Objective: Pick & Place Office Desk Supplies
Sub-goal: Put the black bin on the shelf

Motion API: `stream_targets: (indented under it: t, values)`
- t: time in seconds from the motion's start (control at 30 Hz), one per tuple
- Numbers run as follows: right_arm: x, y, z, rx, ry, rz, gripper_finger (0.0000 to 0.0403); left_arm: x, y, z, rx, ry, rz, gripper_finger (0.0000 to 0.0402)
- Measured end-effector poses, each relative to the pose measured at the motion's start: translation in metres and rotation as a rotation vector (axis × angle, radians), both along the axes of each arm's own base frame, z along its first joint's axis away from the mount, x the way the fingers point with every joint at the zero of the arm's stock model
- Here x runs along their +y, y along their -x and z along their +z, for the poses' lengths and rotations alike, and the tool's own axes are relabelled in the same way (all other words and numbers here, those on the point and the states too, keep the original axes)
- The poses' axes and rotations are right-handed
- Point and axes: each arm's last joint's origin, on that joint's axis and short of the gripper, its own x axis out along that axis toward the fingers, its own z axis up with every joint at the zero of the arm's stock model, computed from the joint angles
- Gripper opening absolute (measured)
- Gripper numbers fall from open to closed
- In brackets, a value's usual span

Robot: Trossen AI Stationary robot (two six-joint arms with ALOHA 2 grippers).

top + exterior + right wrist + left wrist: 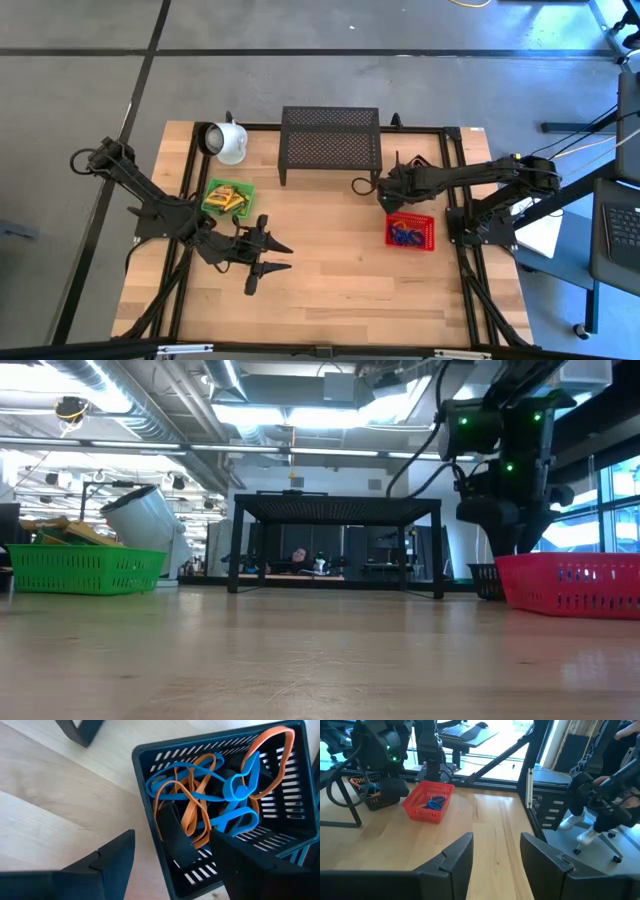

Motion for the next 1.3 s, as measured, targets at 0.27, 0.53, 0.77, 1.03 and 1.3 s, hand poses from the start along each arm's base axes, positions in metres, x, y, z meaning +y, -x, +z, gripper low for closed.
stream_targets:
  t: [0.27, 0.53, 0.77, 1.03, 1.3]
  values:
    - [-0.006, -0.002, -0.008, 0.035, -0.006, -0.021, 0.0201, 0.0, 0.0, 0.0, 0.0, 0.0, 0.0, 0.0155]
    - [-0.013, -0.006, -0.014, 0.038, -0.007, -0.045, 0.0136, 0.0, 0.0, 0.0, 0.006, 0.023, 0.006, 0.0155]
    - [-0.016, -0.011, -0.022, 0.043, -0.036, -0.032, 0.0104, 0.0, 0.001, -0.002, 0.023, 0.029, 0.011, 0.0155]
    - [-0.015, -0.011, -0.022, 0.064, -0.048, 0.013, 0.004, 0.001, 0.001, -0.003, 0.03, 0.024, 0.012, 0.0155]
    - [-0.014, -0.009, -0.022, 0.096, -0.075, 0.055, 0.0015, 0.001, 0.001, -0.003, 0.03, 0.024, 0.012, 0.0155]
